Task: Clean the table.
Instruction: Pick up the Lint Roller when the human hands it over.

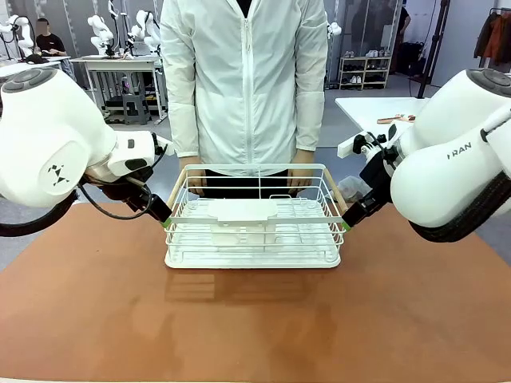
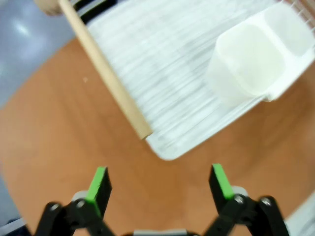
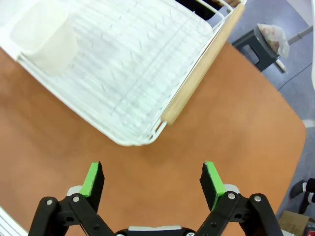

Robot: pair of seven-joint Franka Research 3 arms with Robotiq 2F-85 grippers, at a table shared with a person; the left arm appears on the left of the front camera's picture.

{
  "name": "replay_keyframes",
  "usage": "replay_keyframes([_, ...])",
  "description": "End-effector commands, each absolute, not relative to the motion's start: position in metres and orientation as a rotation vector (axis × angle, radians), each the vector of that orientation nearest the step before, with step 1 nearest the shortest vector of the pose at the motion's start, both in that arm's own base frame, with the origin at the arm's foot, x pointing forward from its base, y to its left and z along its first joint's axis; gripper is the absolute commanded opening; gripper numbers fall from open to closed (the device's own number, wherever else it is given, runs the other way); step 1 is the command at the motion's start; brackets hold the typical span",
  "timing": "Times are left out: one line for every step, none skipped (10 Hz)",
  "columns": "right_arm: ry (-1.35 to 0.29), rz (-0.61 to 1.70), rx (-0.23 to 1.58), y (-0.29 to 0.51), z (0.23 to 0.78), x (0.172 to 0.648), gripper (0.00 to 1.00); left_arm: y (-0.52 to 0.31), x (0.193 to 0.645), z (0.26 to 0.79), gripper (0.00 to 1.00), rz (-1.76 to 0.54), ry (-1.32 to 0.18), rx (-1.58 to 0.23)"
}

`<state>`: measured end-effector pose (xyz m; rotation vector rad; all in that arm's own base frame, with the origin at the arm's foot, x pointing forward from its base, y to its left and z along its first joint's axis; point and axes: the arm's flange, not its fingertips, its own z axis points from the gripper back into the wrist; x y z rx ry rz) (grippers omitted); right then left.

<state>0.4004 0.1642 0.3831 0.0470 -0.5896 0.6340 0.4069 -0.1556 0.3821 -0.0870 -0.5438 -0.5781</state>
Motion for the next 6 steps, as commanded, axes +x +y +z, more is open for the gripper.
replay_keyframes([-0.588,0.513,0.247,0.129,0.455,0.432,1.00,-0.107,0.441,0.456,1.00,-0.481,-0.488,-0.393])
replay_keyframes([-0.524,0.380,0.385,0.094,0.485,0.450,1.00,-0.066,0.449,0.490,1.00,-0.396,-0.473,-0.535])
replay_keyframes([-0.450,0.289,0.527,0.062,0.505,0.461,1.00,-0.026,0.449,0.514,1.00,-0.311,-0.459,-0.748])
replay_keyframes([-0.389,0.196,0.673,0.031,0.517,0.468,1.00,0.014,0.443,0.527,1.00,-0.250,-0.459,-0.876])
replay_keyframes([-0.368,0.094,0.770,-0.004,0.524,0.470,1.00,0.057,0.431,0.536,1.00,-0.134,-0.501,-0.983])
replay_keyframes([-0.329,0.024,0.857,-0.038,0.523,0.466,1.00,0.094,0.416,0.535,1.00,-0.015,-0.490,-1.008])
